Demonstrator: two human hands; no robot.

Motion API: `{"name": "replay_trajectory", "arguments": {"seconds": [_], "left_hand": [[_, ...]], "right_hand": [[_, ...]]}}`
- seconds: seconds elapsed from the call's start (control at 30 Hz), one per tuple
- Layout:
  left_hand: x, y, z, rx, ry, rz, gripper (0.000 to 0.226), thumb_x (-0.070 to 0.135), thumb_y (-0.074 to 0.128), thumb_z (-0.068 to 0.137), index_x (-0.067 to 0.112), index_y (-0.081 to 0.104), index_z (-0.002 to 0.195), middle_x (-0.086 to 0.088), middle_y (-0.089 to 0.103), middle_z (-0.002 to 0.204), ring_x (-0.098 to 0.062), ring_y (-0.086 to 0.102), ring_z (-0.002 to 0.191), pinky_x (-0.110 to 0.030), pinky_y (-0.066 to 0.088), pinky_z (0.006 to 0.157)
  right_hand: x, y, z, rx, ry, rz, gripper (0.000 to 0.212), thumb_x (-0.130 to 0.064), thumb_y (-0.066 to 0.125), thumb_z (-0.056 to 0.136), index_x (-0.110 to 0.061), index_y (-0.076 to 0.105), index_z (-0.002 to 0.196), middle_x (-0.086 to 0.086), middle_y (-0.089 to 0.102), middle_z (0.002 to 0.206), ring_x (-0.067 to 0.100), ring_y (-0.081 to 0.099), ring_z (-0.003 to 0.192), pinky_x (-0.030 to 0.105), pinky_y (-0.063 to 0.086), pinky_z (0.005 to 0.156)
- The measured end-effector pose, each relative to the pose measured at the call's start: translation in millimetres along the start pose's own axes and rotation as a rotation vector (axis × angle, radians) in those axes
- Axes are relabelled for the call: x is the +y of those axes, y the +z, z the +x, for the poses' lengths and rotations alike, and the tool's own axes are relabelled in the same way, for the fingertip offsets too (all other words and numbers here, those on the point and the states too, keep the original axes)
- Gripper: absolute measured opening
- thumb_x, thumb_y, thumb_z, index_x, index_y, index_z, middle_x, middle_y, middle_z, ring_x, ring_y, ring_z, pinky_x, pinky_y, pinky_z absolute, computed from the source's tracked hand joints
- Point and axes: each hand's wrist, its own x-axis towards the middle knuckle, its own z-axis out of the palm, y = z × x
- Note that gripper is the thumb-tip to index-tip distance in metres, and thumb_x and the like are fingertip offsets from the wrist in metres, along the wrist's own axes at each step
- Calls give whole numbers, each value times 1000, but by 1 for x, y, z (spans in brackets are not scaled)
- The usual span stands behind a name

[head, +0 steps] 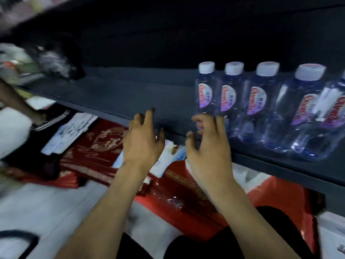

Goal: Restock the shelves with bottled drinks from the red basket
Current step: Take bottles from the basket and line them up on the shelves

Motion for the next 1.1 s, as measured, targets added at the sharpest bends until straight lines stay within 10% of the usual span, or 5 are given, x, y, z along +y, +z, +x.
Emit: {"name": "replay_trajectory", "arguments": {"seconds": [0.53, 1.1], "left_hand": [[-252, -147, -143, 12, -747, 347, 40, 26, 54, 88, 19, 49, 127, -14, 57, 121, -36, 54, 113, -45, 48, 85], [-386, -178, -504, -78, -1836, -103, 12, 23, 60, 86, 11, 62, 84, -9, 62, 83, -25, 57, 74, -28, 42, 66]], "right_hand": [[-167, 186, -87, -689, -154, 227, 25, -13, 55, 88, -17, 57, 113, 8, 50, 121, 31, 57, 104, 38, 45, 85], [-276, 350, -375, -1697, -163, 234, 22, -15, 57, 88, -17, 63, 109, 3, 68, 112, 22, 62, 102, 27, 45, 81]]}}
